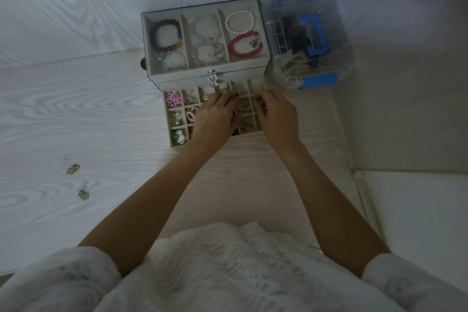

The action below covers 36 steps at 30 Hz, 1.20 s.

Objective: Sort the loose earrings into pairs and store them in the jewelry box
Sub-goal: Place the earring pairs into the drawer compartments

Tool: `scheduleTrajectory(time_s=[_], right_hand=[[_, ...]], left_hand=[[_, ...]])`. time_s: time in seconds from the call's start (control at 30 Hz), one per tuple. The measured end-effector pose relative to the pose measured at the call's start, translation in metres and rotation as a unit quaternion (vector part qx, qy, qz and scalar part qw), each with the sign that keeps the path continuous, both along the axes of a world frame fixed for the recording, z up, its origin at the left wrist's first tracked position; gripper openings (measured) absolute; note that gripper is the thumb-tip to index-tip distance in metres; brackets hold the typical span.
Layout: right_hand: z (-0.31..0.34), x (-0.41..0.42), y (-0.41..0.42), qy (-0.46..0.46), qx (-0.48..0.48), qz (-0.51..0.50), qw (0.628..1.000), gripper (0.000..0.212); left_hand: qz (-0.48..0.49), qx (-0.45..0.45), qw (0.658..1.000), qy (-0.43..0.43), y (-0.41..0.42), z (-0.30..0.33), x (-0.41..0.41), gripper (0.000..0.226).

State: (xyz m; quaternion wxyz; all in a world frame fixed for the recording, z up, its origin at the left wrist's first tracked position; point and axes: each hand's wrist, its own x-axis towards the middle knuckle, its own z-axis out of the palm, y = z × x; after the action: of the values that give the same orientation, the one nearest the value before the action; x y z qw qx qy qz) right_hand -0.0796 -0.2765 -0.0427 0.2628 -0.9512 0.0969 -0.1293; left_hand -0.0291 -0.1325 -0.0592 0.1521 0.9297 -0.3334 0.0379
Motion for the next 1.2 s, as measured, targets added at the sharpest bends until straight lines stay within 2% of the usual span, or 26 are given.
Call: scheduleTrajectory(time_s=[0.17, 0.3, 0.43, 0.6, 0.67, 0.77, 0.87, 0.93, 1.07, 1.2], right_hand=[[-0.003, 0.031, 0.005, 0.01, -0.082, -0.023, 0.996, 0.007], [-0.01, 0.041, 0.006, 0.039, -0.068, -0.041, 0.996, 0.014], [-0.011, 0.036, 0.003, 0.049, -0.015, -0.041, 0.998, 0.017], [0.0, 0.005, 0.014, 0.019, 0.001, -0.044, 0.999, 0.019], [0.007, -0.015, 0.034, 0.006, 0.023, -0.037, 0.999, 0.018], [0.013, -0.037, 0.069, 0.02, 0.05, 0.003, 0.999, 0.017], [0.01, -0.043, 0.106, 0.077, 0.08, 0.107, 0.988, 0.017], [0.006, -0.04, 0.131, 0.119, 0.086, 0.177, 0.973, 0.02], [0.002, -0.025, 0.184, 0.175, 0.106, 0.285, 0.936, 0.027], [-0.002, -0.001, 0.242, 0.183, 0.06, 0.373, 0.907, 0.034]], left_hand=[[0.011, 0.015, 0.999, 0.037, 0.003, 0.001, -0.005, 0.042], [0.016, 0.016, 0.998, 0.05, 0.003, 0.002, -0.006, 0.044], [0.013, 0.008, 0.997, 0.069, 0.005, 0.002, -0.004, 0.044], [-0.012, -0.085, 0.989, 0.117, 0.023, 0.005, -0.005, 0.034], [-0.001, -0.123, 0.988, 0.089, 0.043, 0.015, -0.014, 0.029], [0.07, -0.167, 0.981, 0.065, 0.082, 0.029, -0.037, 0.026], [0.185, -0.207, 0.958, 0.066, 0.136, 0.029, -0.065, 0.02], [0.268, -0.232, 0.932, 0.071, 0.172, 0.024, -0.084, 0.018], [0.438, -0.248, 0.859, 0.089, 0.233, 0.014, -0.122, 0.014], [0.528, -0.201, 0.812, 0.146, 0.276, -0.002, -0.135, 0.038]])
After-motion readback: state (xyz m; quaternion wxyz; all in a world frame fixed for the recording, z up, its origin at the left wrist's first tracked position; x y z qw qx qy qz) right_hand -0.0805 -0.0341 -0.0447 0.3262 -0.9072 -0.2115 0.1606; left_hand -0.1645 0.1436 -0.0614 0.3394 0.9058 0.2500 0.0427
